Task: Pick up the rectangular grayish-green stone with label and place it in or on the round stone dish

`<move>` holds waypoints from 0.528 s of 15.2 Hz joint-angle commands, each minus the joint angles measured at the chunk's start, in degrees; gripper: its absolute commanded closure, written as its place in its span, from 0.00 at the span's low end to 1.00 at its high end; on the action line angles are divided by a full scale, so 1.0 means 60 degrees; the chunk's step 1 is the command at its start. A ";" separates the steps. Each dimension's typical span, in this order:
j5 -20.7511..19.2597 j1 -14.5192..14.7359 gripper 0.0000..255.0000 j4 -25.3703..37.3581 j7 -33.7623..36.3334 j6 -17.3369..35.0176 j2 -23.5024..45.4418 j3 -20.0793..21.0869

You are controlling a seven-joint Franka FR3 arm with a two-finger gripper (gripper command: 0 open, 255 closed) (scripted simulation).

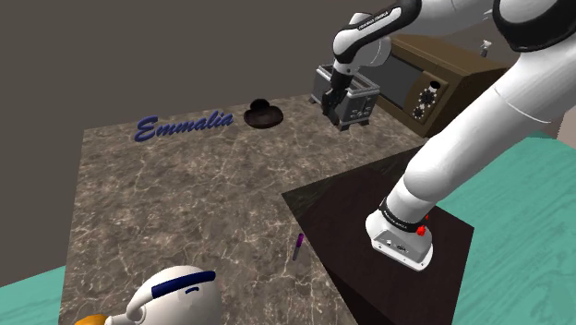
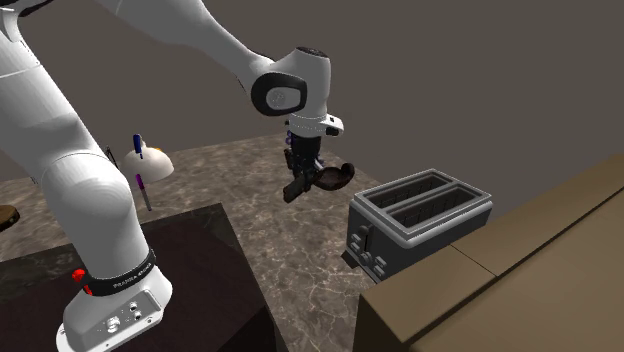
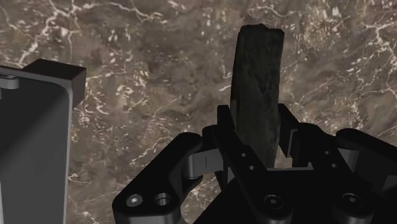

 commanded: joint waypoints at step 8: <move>0.0581 0.0505 1.00 0.1653 0.0507 -0.0444 0.1221 0.0383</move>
